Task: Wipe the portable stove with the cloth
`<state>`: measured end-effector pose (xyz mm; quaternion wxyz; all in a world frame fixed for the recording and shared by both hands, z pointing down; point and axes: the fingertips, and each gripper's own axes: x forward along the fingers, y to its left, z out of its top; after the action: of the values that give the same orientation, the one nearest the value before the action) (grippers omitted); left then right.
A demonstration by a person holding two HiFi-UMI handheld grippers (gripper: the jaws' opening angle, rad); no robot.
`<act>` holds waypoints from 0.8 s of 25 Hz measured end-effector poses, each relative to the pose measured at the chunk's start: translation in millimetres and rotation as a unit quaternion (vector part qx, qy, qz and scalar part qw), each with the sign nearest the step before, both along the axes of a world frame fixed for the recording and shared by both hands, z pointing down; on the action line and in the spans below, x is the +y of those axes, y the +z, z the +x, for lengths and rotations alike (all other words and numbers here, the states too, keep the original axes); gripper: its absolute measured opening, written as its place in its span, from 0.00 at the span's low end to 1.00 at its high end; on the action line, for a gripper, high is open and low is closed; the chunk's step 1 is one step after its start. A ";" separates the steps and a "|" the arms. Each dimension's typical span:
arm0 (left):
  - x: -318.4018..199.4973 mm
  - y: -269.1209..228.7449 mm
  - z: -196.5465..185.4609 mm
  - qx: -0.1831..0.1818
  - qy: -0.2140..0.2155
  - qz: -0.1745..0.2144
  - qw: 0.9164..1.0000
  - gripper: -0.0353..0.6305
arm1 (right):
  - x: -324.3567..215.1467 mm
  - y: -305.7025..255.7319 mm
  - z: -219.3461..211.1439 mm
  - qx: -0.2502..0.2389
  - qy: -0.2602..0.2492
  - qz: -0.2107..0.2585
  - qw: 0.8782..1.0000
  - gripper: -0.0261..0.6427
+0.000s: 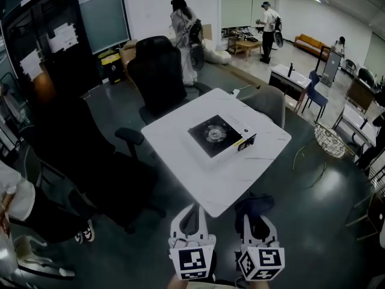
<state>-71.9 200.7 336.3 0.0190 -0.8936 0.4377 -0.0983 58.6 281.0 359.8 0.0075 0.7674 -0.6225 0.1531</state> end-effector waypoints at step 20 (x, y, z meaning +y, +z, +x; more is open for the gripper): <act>-178.2 0.3 87.4 0.002 0.019 -0.018 1.000 0.09 | -176.7 7.0 83.8 -0.001 0.011 -0.021 1.000 0.17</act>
<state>15.5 22.5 336.6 0.0039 -0.9022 0.4185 -0.1039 142.4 104.4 366.8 0.0210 0.7740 -0.6104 0.1668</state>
